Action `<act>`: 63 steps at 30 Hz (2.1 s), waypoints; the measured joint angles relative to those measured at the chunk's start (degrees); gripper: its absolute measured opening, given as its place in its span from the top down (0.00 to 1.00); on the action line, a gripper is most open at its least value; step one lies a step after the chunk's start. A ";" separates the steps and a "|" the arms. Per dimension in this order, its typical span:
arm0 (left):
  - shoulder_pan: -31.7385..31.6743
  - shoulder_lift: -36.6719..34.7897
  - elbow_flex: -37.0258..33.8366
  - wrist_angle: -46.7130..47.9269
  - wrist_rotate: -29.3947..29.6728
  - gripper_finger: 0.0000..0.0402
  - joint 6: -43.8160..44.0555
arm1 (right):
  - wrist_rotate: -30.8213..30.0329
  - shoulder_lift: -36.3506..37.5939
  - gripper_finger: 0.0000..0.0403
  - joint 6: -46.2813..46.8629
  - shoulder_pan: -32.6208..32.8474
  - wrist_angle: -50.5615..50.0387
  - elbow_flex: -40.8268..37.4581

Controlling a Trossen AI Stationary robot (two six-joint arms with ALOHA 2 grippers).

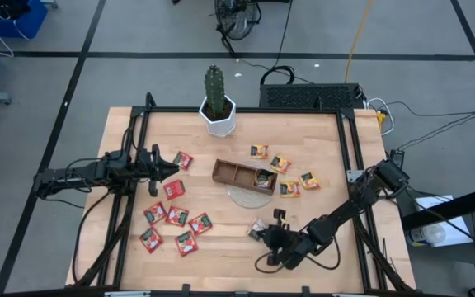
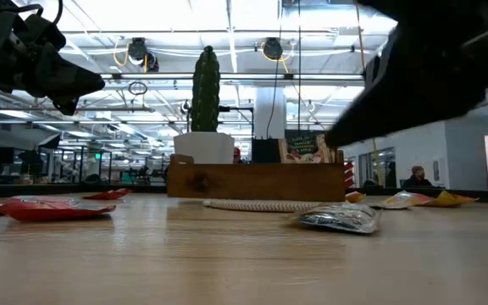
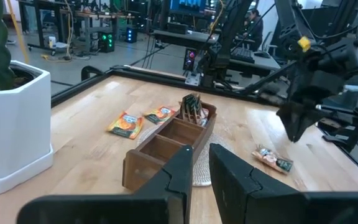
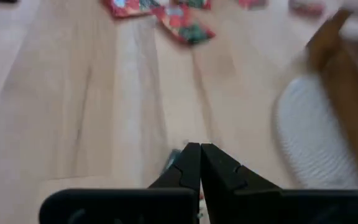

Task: Pick & Place Tea
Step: Put the brown tea bag into the right section of the wooden organizer

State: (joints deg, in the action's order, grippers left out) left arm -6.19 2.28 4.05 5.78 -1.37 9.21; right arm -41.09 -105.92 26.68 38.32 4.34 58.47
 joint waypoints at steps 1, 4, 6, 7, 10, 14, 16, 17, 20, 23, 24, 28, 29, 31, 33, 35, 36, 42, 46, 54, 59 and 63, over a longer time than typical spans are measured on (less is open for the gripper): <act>0.00 0.01 0.00 0.00 0.00 0.86 0.01 | -1.57 0.01 1.00 -2.30 0.09 0.00 0.02; 0.02 0.00 0.00 0.00 0.00 0.86 0.00 | -2.15 -0.01 1.00 -5.79 -1.68 -1.32 -0.04; 0.00 0.00 0.00 0.00 0.00 0.86 0.00 | -0.95 -0.01 1.00 -7.25 -4.25 -1.08 -0.04; 0.01 0.00 0.00 0.00 0.00 0.86 0.02 | 0.02 0.01 1.00 -8.21 -5.58 -0.73 -0.04; 0.02 0.00 0.00 0.00 0.00 0.86 0.00 | 4.58 0.01 1.00 -11.62 -9.01 0.04 -0.04; 0.00 0.02 0.00 0.00 0.00 0.86 0.00 | 16.54 0.01 1.00 -12.30 -13.20 -2.99 -0.01; 0.02 0.01 0.00 0.00 0.00 0.86 0.00 | 18.86 0.01 1.00 -11.40 -14.36 -5.78 -0.01; 0.00 0.00 0.00 0.00 0.00 0.86 0.01 | 19.03 0.01 1.00 -11.09 -14.70 -7.05 -0.01; 0.00 0.00 0.00 0.00 0.00 0.86 0.02 | 19.13 0.01 1.00 -10.86 -15.03 -10.54 -0.01; 0.02 0.01 0.00 0.00 0.00 0.86 0.00 | 22.45 0.01 1.00 -8.92 -15.43 -12.97 -0.01; 0.00 0.00 0.00 0.01 0.00 0.86 0.01 | 23.75 0.01 1.00 -7.90 -15.45 -13.38 0.00; 0.00 0.00 0.00 0.00 0.00 0.86 0.01 | 29.59 0.27 1.00 -3.40 -15.21 -14.03 0.09; 0.00 0.02 0.00 0.00 0.00 0.86 0.02 | 31.10 0.44 1.00 -2.26 -14.97 -14.16 0.09; 0.02 0.00 0.00 0.00 0.00 0.86 0.01 | 32.87 0.74 1.00 -0.34 -14.25 -14.33 0.09; 0.00 0.02 0.00 0.00 0.00 0.86 0.00 | 33.84 1.49 1.00 0.92 -13.44 -15.10 0.04; 0.00 0.01 0.00 0.00 0.00 0.86 0.00 | 33.78 2.34 1.00 1.46 -12.73 -15.51 -0.06; 0.01 0.01 0.00 0.00 0.00 0.86 0.00 | 33.56 2.89 1.00 1.77 -12.35 -15.34 -0.06; 0.00 0.00 0.00 0.02 0.02 0.86 0.00 | 27.68 3.55 1.00 2.62 -10.99 -7.50 -0.06; 0.00 0.02 0.00 0.02 0.01 0.86 0.00 | 29.60 3.45 0.91 -2.53 -11.64 1.13 -0.03; 0.00 0.01 0.00 0.00 0.00 0.86 0.01 | 27.48 3.32 0.49 -9.40 -11.72 1.86 4.28; 0.00 0.01 -0.01 0.00 0.00 0.86 0.00 | 28.74 -0.03 0.41 -5.70 -14.11 -3.62 9.70; 0.01 0.00 0.00 0.00 0.00 0.86 0.01 | 33.63 -1.89 0.47 -3.02 -16.83 -3.91 10.06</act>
State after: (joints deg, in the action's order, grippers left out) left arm -6.18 2.28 4.05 5.78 -1.37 9.23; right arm -7.45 -107.81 23.66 21.49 0.42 68.53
